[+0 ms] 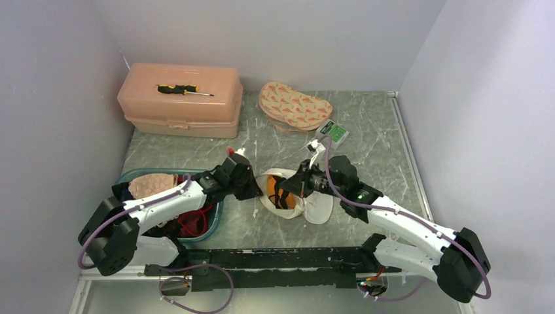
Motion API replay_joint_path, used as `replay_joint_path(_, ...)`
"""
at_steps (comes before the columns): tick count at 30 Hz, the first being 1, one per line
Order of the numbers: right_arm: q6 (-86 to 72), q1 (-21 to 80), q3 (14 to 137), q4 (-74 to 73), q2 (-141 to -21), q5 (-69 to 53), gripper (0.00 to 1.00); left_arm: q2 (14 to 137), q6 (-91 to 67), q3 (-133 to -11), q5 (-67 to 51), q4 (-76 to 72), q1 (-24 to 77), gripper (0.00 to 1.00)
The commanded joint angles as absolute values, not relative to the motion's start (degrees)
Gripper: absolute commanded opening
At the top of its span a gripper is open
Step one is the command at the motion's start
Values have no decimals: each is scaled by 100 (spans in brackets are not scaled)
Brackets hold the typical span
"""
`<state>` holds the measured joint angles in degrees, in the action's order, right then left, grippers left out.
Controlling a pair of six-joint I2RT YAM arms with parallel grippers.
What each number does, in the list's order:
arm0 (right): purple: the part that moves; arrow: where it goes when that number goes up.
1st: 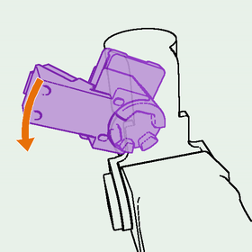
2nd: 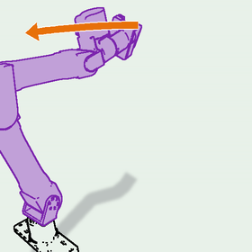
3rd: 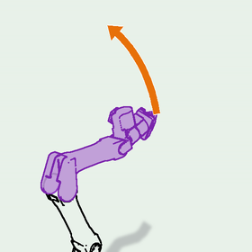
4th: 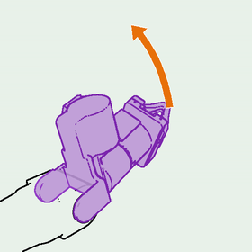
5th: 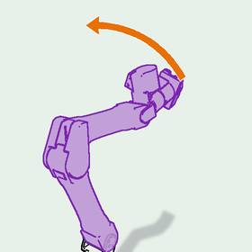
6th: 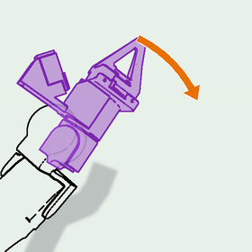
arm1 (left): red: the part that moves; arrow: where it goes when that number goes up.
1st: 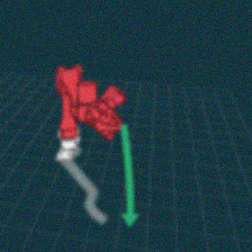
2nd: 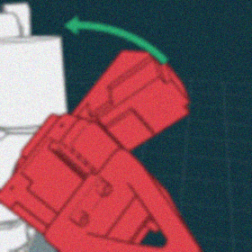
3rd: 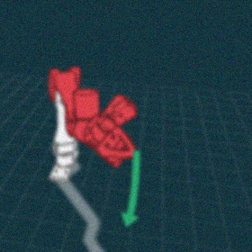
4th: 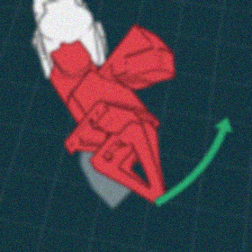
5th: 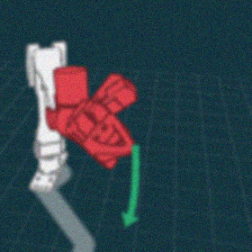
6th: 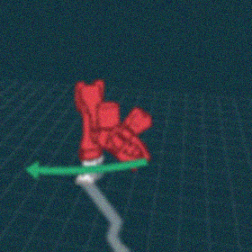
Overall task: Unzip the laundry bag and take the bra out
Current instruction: Pick up the bra from the laundry bag.
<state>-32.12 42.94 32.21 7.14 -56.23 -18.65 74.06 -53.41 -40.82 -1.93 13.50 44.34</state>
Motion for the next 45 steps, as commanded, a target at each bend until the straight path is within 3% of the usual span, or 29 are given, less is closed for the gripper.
replay_joint_path(1,-3321,4192,3326,1154,-5829,-2936,0,7127,-5101,-4740,-73,1625,4436,3)
replay_joint_path(9,-3305,4181,3393,1297,-5978,-3539,0,7314,-4790,-5551,-20,1971,4438,3)
replay_joint_path(32,-3565,3213,3735,848,-4404,-3189,0,7728,-4995,-4865,-26,1815,4316,3)
replay_joint_path(36,-3159,3121,4209,130,-3987,-2679,0,7552,-4947,-5065,-62,2101,4307,14)
replay_joint_path(39,-2869,3104,4671,-555,-3886,-2403,0,7309,-4870,-5223,-45,2341,4303,34)
replay_joint_path(45,-2608,3100,5130,-1216,-3795,-1772,0,6857,-4717,-5655,-11,2884,4301,60)
